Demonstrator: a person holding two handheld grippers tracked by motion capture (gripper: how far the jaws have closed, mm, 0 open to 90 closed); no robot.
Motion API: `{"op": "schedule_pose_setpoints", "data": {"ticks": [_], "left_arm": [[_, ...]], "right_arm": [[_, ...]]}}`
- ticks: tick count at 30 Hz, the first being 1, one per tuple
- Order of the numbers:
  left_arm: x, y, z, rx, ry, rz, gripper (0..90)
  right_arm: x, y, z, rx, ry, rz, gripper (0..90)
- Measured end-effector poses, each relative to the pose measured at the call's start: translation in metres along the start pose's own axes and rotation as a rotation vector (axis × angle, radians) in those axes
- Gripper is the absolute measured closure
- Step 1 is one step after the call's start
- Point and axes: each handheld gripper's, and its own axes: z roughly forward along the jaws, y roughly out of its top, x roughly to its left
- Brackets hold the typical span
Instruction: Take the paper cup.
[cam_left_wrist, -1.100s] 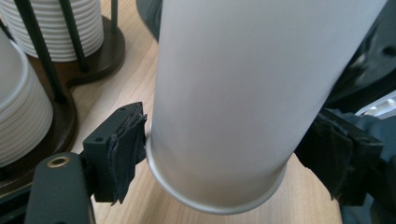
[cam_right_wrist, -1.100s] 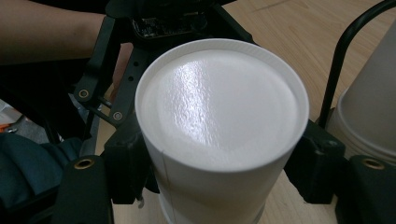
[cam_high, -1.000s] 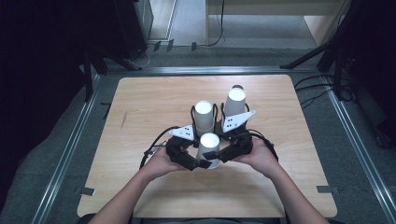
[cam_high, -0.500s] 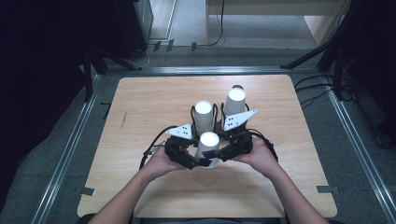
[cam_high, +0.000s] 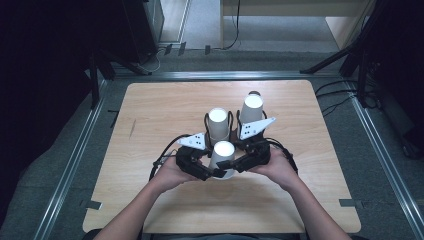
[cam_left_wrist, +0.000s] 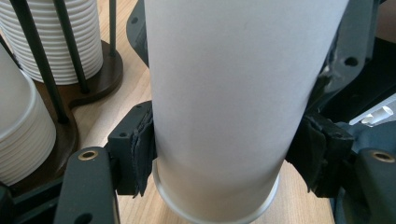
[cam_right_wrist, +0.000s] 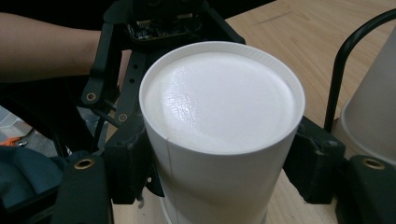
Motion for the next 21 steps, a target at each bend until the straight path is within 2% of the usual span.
{"op": "schedule_pose_setpoints", "data": {"ticks": [6, 12, 14, 17, 20, 21], "left_arm": [[0.0, 0.001, -0.001, 0.004, 0.005, 0.01, 30.6], [0.006, 0.0, -0.01, 0.026, 0.036, -0.019, 30.5], [0.01, 0.001, -0.015, 0.063, 0.059, -0.028, 30.6], [0.013, 0.005, -0.02, 0.146, 0.082, -0.017, 30.6], [0.012, 0.014, -0.023, 0.207, 0.097, 0.009, 30.5], [0.01, 0.018, -0.024, 0.242, 0.11, 0.031, 30.4]], "right_arm": [[-0.003, 0.001, -0.004, -0.02, -0.004, 0.024, 24.8], [-0.004, -0.001, -0.012, -0.006, -0.032, 0.025, 23.9], [-0.004, -0.002, -0.017, -0.005, -0.046, 0.023, 23.9], [-0.004, -0.006, -0.021, 0.004, -0.061, 0.019, 23.9], [-0.003, -0.008, -0.02, 0.027, -0.076, 0.009, 23.9], [-0.003, -0.009, -0.019, 0.038, -0.078, 0.005, 23.9]]}}
